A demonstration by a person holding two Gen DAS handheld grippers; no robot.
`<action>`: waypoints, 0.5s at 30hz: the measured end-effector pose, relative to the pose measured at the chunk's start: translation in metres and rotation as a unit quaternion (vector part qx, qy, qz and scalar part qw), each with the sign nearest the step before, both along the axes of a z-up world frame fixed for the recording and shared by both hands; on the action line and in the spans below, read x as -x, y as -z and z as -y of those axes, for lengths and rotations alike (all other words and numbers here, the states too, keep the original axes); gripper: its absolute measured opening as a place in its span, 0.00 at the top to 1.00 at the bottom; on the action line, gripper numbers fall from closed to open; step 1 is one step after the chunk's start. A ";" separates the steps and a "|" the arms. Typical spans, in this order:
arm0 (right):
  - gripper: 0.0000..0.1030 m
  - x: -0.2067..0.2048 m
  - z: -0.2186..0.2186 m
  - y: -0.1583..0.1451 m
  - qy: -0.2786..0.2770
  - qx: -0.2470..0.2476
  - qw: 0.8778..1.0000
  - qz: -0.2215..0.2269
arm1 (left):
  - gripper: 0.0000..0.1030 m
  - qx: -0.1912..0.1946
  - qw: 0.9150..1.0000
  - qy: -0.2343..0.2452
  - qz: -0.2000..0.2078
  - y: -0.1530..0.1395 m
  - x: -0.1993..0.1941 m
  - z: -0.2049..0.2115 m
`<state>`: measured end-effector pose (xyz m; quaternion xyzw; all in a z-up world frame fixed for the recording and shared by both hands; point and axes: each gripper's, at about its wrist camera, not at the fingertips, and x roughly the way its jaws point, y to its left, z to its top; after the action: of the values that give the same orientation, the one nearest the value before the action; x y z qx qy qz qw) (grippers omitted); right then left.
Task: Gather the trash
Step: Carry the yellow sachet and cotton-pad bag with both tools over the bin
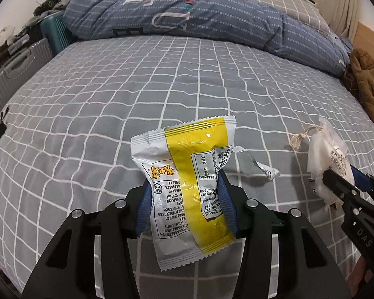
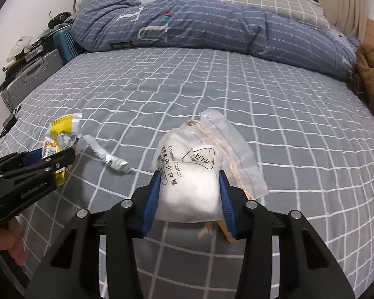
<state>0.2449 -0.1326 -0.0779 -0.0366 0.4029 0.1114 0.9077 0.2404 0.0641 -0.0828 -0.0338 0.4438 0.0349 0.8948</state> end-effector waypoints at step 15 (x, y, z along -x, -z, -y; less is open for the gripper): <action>0.58 0.035 0.030 -0.017 0.014 0.012 1.000 0.018 | 0.54 0.009 1.000 0.010 0.003 -0.010 0.037 0.021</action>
<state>0.2096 -0.1626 -0.0613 -0.0442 0.3887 0.0930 0.9156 0.2033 0.0436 -0.0731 -0.0380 0.4414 0.0219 0.8962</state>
